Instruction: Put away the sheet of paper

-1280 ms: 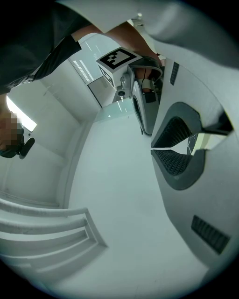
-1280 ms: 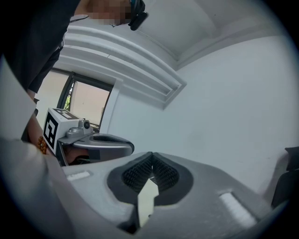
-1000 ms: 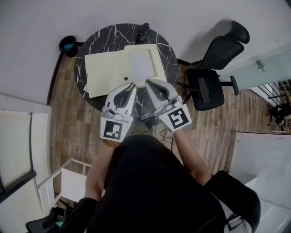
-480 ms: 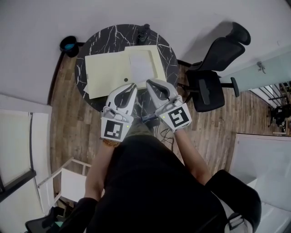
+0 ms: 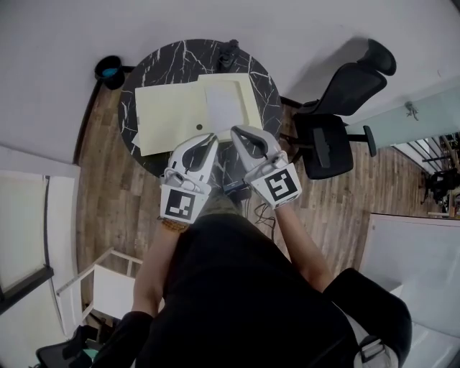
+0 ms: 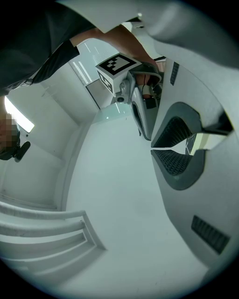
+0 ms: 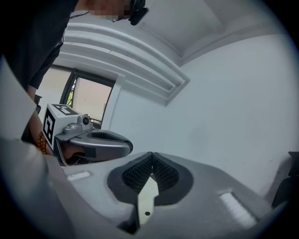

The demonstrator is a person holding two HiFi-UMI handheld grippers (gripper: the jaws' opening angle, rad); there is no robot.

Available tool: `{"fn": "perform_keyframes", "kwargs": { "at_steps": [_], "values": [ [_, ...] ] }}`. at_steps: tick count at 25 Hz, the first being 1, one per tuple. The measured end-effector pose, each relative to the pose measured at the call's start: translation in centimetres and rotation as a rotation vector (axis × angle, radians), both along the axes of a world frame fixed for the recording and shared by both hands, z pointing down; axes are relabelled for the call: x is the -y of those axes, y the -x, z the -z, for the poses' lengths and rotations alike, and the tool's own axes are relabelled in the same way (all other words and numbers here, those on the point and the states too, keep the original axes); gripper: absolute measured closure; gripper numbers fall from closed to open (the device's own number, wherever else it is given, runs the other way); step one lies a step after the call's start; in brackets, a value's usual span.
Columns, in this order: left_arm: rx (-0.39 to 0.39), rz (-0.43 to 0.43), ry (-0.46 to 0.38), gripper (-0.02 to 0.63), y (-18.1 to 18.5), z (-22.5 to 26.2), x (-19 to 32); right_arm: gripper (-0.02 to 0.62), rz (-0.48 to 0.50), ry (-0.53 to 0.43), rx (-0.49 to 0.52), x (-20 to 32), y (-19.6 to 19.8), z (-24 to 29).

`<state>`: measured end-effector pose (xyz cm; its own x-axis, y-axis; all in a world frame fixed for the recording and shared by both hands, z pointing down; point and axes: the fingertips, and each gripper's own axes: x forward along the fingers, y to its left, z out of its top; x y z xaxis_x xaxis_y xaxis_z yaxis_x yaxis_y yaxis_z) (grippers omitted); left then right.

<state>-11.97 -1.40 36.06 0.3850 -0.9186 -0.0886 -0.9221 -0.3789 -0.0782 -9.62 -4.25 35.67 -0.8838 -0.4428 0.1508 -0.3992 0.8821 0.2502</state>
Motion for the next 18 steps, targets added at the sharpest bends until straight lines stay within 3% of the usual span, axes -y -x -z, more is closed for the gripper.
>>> {"fn": "perform_keyframes", "kwargs": {
  "at_steps": [18],
  "values": [
    [0.014, 0.045, 0.048, 0.588, 3.5, -1.9, -0.7, 0.599, 0.020, 0.067, -0.027, 0.0, 2.7, -3.2]
  ]
}}
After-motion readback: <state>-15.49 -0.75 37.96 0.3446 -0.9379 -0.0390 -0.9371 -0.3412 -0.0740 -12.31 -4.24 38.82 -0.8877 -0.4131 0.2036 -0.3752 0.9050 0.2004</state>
